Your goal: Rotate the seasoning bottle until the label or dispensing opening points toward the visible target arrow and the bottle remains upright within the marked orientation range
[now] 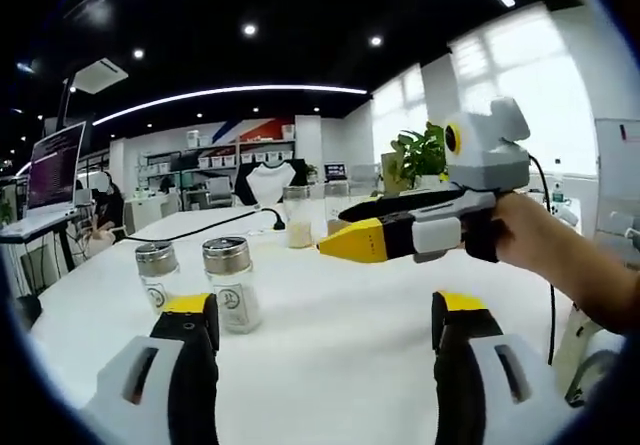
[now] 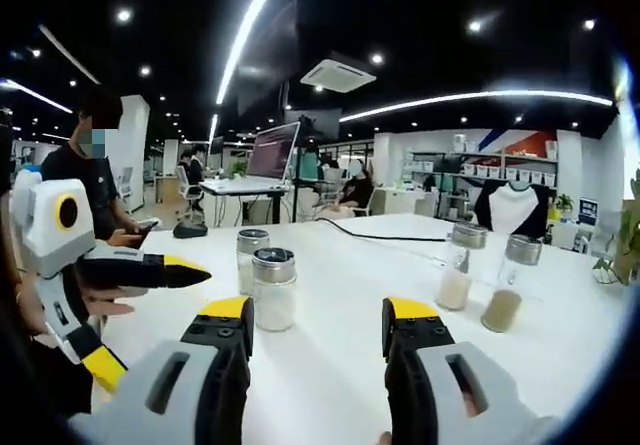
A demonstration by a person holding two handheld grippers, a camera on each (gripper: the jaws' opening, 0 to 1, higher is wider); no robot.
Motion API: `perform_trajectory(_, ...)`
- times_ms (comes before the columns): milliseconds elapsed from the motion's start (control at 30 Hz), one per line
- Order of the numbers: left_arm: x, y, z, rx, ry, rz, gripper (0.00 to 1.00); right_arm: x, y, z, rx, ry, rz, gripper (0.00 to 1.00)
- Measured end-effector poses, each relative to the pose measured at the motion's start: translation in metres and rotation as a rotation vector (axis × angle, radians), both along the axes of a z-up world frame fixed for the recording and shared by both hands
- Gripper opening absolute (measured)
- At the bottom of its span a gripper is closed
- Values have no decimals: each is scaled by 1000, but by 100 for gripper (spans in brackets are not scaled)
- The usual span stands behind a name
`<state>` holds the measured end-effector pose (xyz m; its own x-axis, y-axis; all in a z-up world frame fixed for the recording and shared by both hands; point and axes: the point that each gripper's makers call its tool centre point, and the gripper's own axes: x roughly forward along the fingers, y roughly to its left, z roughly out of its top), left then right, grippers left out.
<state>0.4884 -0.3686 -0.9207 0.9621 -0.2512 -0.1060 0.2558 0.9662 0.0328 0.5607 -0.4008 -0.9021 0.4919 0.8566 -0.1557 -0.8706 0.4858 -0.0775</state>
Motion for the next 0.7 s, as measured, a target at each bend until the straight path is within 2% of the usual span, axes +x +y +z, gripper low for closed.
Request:
perform_trajectory(267,2,-2,-3,5,11,-6,93,-7,-19,-11,1,29,-51,52)
perform_trajectory(467,1,-3,-1,-2,10,-14,93,-4,-30,-16,-14,23,-104,59)
perform_trajectory(600,-1,-6,1,-8,13,-34,93,-5,-36,-19,-16,22,-118,60)
perform_trajectory(700,-3,-6,8,-31,0,-42,93,-5,-40,-22,-19,19,-136,64)
